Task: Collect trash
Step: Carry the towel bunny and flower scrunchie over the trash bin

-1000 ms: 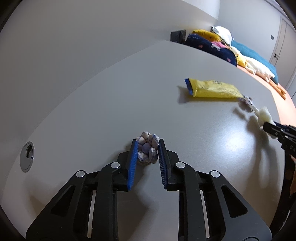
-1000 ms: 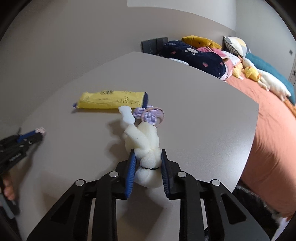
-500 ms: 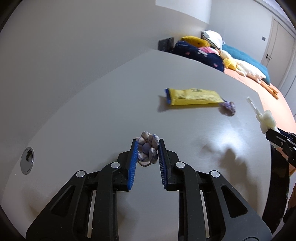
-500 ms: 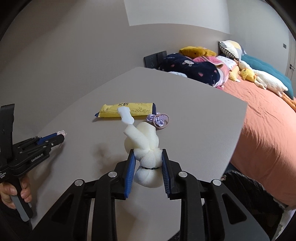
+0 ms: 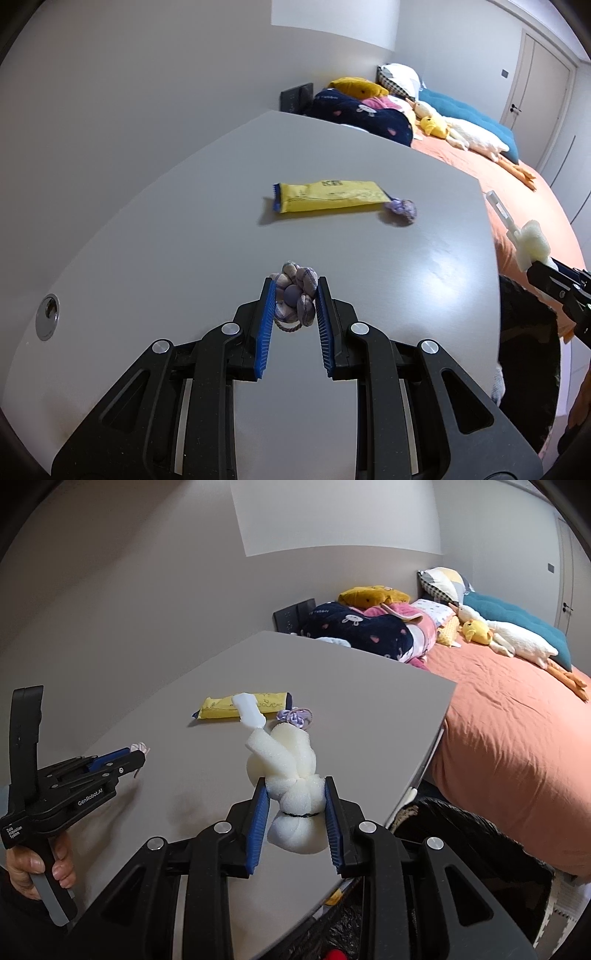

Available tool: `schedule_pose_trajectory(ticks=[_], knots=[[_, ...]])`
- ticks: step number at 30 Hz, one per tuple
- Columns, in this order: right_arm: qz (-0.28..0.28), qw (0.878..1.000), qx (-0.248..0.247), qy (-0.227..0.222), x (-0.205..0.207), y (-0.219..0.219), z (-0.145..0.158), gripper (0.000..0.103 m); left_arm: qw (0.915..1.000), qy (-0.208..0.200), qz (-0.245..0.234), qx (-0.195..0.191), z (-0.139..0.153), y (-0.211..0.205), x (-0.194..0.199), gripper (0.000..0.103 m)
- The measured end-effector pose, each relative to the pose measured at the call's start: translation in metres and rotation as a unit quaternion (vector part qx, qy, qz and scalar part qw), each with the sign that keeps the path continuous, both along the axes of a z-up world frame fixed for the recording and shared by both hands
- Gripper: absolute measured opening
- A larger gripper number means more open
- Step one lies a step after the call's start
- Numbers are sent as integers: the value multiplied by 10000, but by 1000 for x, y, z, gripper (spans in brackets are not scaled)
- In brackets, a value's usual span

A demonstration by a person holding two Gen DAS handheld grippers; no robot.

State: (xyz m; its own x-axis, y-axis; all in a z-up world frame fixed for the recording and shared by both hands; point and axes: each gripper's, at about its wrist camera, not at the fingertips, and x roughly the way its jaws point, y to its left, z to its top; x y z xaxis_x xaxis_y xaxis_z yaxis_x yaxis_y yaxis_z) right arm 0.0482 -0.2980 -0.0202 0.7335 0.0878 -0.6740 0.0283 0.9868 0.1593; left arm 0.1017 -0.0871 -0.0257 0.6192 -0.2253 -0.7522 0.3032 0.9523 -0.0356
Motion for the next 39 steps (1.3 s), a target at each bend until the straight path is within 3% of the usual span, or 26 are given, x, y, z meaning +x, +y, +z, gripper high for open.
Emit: schedule_pose_trajectory(ticks=[39], knots=[[-854, 9956, -32, -385, -137, -70, 14, 33, 9936, -166, -1120, -50, 22, -114, -109, 22]])
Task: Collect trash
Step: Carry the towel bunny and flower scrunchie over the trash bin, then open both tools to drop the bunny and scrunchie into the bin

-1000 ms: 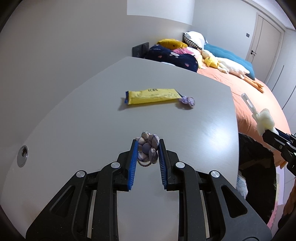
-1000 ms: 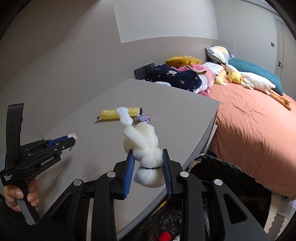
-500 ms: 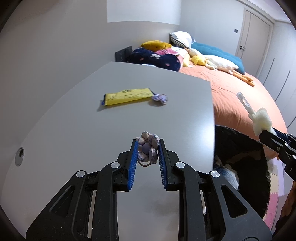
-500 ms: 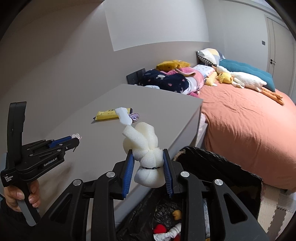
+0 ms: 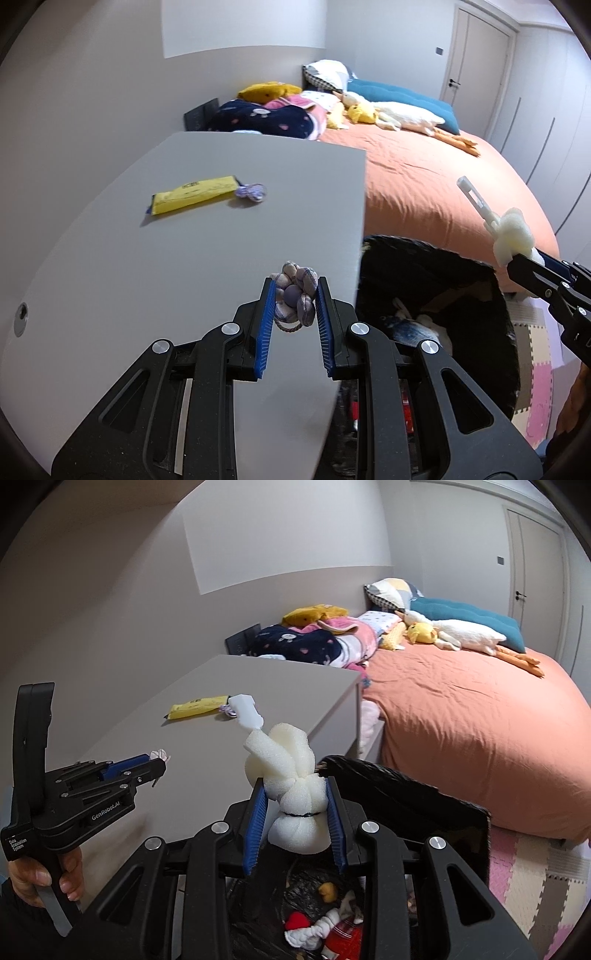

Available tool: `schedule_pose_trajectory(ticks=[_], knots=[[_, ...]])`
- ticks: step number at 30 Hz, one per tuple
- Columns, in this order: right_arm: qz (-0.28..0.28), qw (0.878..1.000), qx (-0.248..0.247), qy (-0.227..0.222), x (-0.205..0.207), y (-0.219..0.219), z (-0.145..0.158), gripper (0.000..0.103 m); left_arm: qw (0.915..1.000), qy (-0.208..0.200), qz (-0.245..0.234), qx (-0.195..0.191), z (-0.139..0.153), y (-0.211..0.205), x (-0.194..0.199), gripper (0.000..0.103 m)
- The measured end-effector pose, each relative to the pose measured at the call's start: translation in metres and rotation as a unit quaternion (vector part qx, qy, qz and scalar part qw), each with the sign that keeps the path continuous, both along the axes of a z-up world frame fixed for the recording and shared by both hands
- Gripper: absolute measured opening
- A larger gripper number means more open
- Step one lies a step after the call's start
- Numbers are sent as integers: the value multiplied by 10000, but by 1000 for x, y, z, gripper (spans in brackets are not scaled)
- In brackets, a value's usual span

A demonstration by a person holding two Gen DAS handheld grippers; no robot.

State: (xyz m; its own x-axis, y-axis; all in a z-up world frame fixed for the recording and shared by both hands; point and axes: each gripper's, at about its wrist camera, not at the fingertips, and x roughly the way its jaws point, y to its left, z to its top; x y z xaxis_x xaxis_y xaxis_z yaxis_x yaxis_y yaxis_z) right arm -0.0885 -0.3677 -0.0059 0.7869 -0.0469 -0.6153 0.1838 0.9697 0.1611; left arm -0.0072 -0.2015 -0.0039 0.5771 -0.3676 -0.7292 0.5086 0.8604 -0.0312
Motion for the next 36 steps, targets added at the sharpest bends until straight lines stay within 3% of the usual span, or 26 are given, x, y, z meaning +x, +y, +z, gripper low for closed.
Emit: schedule_pose_trajectory(ticks=[20, 36], knots=[[-778, 9969, 84, -58, -57, -57, 0, 34, 9965, 26, -827, 105, -1, -71, -39, 22], [-1402, 9901, -11, 1, -87, -93, -3, 38, 9852, 191, -1689, 216, -11, -121, -71, 22]])
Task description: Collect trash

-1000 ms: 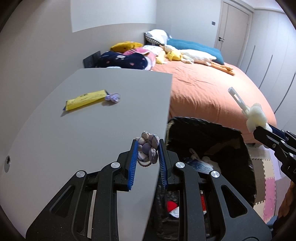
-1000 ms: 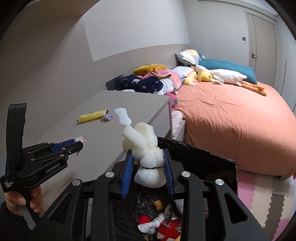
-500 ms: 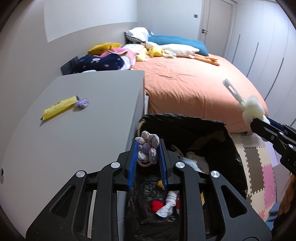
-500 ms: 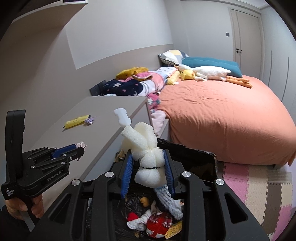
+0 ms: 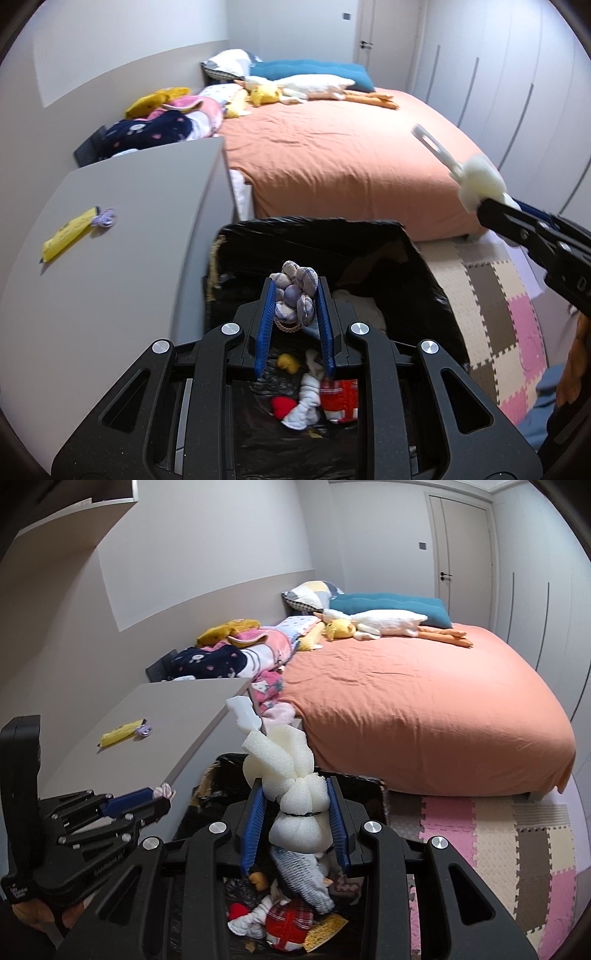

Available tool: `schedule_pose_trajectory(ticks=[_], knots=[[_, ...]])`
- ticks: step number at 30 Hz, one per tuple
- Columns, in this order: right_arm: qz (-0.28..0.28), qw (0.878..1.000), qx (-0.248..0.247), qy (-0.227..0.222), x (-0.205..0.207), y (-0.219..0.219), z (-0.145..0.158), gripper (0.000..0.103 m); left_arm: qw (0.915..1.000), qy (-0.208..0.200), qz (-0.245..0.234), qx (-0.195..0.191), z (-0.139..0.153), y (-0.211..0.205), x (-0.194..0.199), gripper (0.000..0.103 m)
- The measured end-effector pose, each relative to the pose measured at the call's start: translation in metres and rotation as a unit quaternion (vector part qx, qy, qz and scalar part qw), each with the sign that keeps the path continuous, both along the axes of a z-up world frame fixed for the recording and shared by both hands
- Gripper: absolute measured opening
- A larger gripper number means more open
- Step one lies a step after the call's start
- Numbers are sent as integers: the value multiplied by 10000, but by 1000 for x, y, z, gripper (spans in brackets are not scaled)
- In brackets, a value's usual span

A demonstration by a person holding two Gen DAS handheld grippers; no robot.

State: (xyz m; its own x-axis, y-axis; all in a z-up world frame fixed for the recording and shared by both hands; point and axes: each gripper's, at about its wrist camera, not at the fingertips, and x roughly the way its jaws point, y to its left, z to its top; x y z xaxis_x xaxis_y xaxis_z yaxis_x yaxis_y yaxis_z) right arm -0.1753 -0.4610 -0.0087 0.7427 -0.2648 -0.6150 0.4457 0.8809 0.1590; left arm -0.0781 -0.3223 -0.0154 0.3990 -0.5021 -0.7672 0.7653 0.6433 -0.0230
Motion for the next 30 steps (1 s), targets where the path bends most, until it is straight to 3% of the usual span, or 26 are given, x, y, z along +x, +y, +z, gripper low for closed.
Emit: schedule_pose_trajectory(ticks=[1, 3, 4, 5, 6, 9, 30], knots=[[-96, 9999, -55, 53, -1, -3, 0, 40, 9999, 48, -90, 4, -1, -3, -3, 22], [-225, 9996, -122, 141, -1, -6, -1, 61, 9993, 134, -334, 33, -3, -9, -9, 26], [-311, 9993, -149, 126, -3, -7, -1, 64, 9990, 138, -428, 76, -4, -12, -13, 51], [-348, 9992, -146, 102, -4, -8, -1, 67, 9989, 92, -437, 104, -4, -13, -15, 91], [-388, 9992, -114, 63, -7, -10, -1, 70, 9991, -93, -396, 88, -3, -13, -18, 96], [-477, 9988, -92, 13, -11, -14, -1, 72, 9986, -256, -449, 141, 0, -14, -21, 97], [-284, 9996, -24, 27, 23, -2, -4, 75, 9998, -77, 9, 170, -8, 10, 17, 97]])
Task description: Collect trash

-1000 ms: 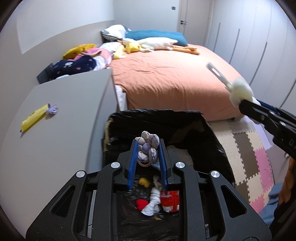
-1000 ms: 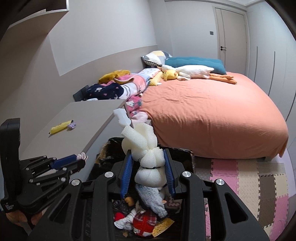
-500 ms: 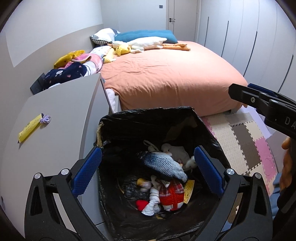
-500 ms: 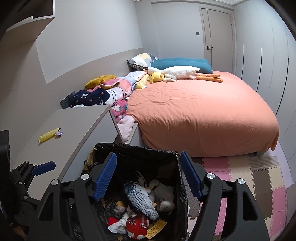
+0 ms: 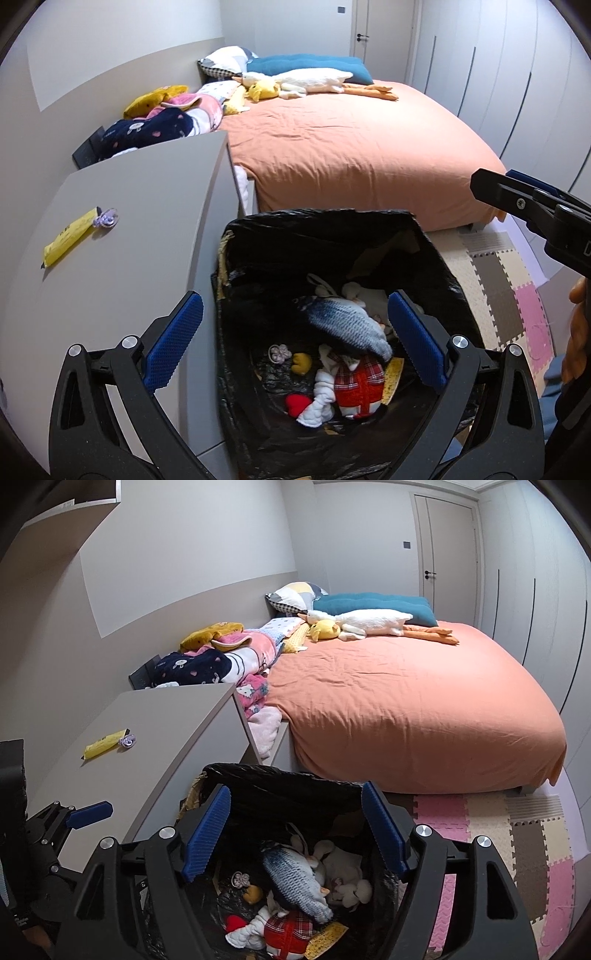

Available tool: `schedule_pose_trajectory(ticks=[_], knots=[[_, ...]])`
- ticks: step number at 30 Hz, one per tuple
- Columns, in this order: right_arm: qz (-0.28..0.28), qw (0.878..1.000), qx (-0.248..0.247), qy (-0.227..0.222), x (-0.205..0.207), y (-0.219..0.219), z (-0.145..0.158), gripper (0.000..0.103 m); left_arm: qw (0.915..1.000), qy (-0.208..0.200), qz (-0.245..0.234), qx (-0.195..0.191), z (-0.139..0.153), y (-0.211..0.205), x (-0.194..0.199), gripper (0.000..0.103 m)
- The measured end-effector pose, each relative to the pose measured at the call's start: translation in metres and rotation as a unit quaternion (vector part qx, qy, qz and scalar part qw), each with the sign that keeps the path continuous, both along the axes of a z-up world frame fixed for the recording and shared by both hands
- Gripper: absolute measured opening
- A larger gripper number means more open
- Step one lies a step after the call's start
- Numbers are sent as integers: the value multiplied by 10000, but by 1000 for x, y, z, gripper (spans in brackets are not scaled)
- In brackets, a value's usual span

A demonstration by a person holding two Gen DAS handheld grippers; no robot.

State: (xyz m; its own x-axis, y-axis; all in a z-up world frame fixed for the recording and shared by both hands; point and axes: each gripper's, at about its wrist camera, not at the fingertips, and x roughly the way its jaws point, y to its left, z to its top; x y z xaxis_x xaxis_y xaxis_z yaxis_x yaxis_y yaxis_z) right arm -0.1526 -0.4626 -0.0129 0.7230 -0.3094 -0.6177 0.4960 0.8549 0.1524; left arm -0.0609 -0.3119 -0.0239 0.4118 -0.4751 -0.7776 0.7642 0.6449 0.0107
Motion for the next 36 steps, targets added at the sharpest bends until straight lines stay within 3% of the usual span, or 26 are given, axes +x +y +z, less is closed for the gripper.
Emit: schedule_pose_trajectory(ticks=[20, 36], knots=[[780, 9969, 0, 114, 91, 51, -6, 78, 9949, 211, 986, 62, -10, 67, 87, 97], [1398, 9895, 7, 376, 178, 97, -20, 78, 9842, 338, 1736, 14, -23, 131, 162, 97]])
